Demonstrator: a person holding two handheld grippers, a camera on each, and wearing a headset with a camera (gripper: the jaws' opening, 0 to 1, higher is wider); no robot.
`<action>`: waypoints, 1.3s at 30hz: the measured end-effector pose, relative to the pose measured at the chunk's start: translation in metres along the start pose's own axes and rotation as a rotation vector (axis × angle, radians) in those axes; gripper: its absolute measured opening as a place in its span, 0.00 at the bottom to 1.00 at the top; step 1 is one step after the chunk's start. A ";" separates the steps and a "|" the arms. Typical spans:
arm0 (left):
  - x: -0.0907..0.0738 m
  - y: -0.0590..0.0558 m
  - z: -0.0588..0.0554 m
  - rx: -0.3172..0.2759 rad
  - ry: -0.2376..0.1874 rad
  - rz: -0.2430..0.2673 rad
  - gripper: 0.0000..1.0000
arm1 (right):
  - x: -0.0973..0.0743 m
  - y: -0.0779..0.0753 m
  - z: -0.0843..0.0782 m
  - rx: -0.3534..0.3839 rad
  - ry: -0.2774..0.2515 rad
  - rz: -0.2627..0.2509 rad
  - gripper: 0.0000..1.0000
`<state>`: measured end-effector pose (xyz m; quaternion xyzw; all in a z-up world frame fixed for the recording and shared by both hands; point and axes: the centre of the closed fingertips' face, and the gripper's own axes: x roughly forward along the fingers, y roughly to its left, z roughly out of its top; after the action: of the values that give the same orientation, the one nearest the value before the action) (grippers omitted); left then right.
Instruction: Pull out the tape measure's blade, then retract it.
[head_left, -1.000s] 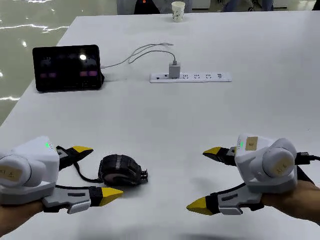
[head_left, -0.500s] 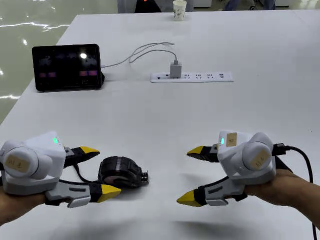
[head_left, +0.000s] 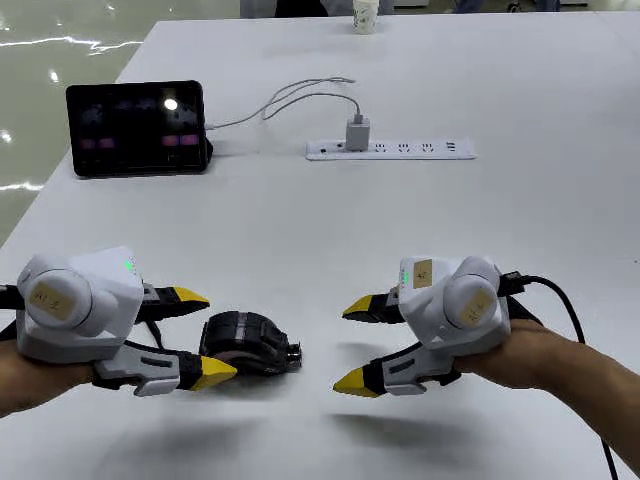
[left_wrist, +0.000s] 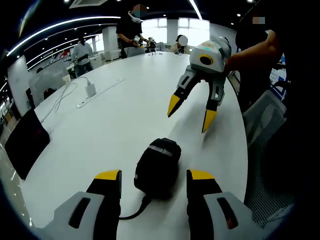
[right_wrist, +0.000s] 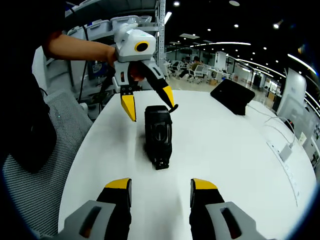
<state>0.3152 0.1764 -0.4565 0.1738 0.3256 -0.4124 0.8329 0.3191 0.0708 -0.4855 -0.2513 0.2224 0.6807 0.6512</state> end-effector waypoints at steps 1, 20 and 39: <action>0.000 0.001 0.000 0.005 0.005 -0.005 0.47 | 0.003 -0.001 0.001 -0.004 0.000 0.004 0.44; 0.009 -0.004 -0.010 0.087 0.092 -0.097 0.38 | 0.043 -0.001 0.008 -0.090 0.024 0.080 0.21; 0.017 -0.005 -0.015 0.179 0.136 -0.166 0.26 | 0.062 -0.001 0.003 -0.095 0.048 0.109 0.12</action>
<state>0.3128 0.1717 -0.4791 0.2473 0.3564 -0.4945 0.7532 0.3179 0.1207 -0.5220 -0.2857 0.2185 0.7187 0.5951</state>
